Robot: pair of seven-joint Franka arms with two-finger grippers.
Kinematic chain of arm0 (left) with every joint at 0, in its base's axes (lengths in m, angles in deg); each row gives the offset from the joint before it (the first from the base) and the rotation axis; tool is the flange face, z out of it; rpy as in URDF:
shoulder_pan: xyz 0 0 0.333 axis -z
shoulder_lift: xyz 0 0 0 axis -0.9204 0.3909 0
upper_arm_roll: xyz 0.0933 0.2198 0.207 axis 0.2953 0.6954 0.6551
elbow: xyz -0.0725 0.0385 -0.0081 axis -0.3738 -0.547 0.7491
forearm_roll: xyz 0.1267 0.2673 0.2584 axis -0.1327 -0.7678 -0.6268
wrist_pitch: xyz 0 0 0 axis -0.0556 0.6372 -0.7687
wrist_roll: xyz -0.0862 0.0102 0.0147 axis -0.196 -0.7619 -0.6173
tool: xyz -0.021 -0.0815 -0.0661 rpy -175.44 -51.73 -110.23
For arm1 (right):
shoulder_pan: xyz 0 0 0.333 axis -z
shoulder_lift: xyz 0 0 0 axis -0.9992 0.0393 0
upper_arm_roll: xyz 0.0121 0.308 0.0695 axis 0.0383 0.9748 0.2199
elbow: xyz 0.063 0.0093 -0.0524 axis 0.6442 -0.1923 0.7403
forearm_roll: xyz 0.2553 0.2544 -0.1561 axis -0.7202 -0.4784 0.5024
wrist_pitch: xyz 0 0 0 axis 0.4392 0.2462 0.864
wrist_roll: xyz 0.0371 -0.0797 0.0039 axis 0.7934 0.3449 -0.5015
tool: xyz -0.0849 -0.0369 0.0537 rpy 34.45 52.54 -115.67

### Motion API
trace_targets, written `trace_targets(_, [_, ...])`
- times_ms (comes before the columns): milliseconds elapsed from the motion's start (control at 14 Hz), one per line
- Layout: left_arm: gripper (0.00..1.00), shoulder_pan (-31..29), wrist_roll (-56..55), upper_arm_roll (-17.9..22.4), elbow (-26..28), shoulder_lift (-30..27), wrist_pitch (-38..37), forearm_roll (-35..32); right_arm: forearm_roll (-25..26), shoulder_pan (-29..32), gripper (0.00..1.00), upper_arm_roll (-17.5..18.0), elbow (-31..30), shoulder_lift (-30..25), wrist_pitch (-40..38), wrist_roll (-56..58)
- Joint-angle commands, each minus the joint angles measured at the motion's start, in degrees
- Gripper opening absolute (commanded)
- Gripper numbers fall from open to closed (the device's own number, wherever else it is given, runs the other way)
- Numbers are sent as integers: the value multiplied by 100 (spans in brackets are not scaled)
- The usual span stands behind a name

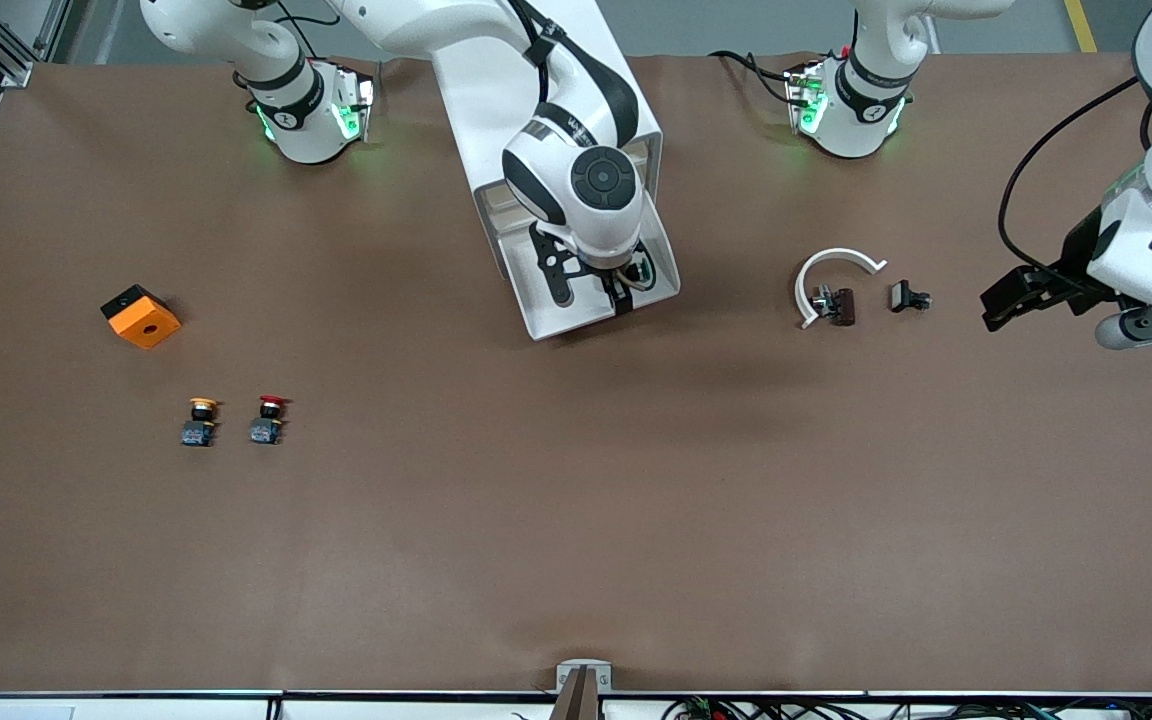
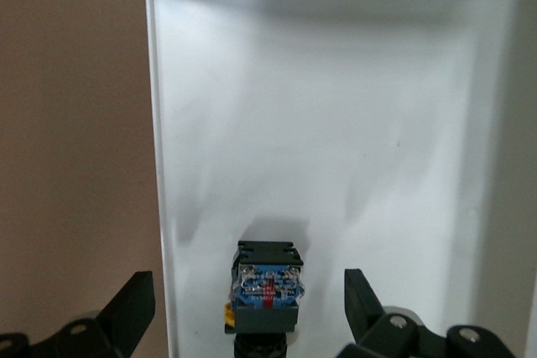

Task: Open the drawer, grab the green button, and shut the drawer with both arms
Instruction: 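Grasp and lift the green button with the right gripper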

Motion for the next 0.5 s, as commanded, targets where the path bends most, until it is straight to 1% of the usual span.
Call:
trace_targets(0, [100, -287, 123, -342, 457, -332, 111, -8, -108, -74, 100, -47, 186, 227, 142, -55])
trace_targets(142, [100, -709, 123, -920, 537, -359, 111, 1, -108, -101, 100, -47, 186, 262, 160, -46])
trace_targets(356, [100, -763, 123, -1212, 739, -368, 111, 1, -117, -162, 99, -47, 186, 306, 151, 6])
trace_targets(427, [100, -798, 123, -1318, 801, -368, 111, 1, -117, -162, 89, -38, 186, 306, 143, 7])
